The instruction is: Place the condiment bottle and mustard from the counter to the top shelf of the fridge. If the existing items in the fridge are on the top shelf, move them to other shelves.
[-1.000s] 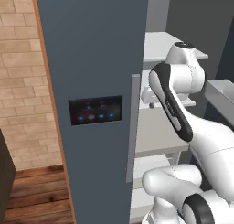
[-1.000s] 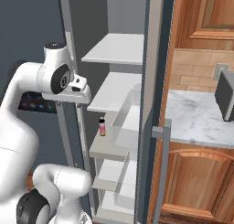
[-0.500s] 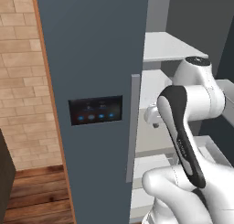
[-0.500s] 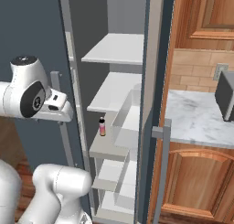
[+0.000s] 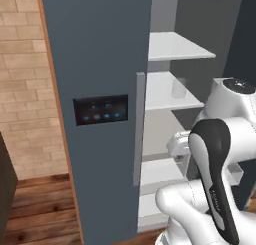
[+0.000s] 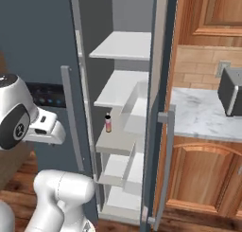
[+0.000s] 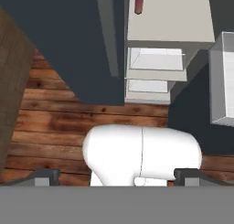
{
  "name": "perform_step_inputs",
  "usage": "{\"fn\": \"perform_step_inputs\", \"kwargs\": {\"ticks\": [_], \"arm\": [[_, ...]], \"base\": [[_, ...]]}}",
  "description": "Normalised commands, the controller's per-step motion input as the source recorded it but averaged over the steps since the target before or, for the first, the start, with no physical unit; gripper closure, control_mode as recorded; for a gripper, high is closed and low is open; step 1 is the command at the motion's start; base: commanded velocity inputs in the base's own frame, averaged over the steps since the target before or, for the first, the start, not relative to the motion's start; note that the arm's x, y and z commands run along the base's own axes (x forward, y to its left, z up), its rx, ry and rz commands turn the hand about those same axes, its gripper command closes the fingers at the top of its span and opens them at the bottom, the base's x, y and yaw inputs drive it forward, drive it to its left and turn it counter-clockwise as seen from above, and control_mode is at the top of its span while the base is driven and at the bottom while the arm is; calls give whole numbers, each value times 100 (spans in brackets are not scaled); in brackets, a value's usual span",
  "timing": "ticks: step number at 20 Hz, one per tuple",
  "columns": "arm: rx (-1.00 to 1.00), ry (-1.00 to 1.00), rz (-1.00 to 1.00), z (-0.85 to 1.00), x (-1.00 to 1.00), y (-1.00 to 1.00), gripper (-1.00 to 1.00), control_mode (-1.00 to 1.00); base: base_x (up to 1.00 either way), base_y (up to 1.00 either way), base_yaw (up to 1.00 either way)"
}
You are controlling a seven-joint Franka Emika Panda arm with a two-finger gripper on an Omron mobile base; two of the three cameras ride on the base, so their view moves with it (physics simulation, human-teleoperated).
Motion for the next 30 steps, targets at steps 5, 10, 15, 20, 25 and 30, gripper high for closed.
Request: {"fn": "perform_step_inputs", "kwargs": {"ticks": [5,10,15,20,25,30], "arm": [[0,0,0,0,0,0,-100,100],[0,0,0,0,0,0,-100,100],[0,0,0,0,0,0,-100,100],[0,0,0,0,0,0,-100,100],[0,0,0,0,0,0,-100,100],[0,0,0,0,0,0,-100,100]], "base": [[-100,-67,-19],[-80,-100,-25],[-37,-100,-25],[7,-100,-20],[63,-100,-10],[90,-100,-4]]}}
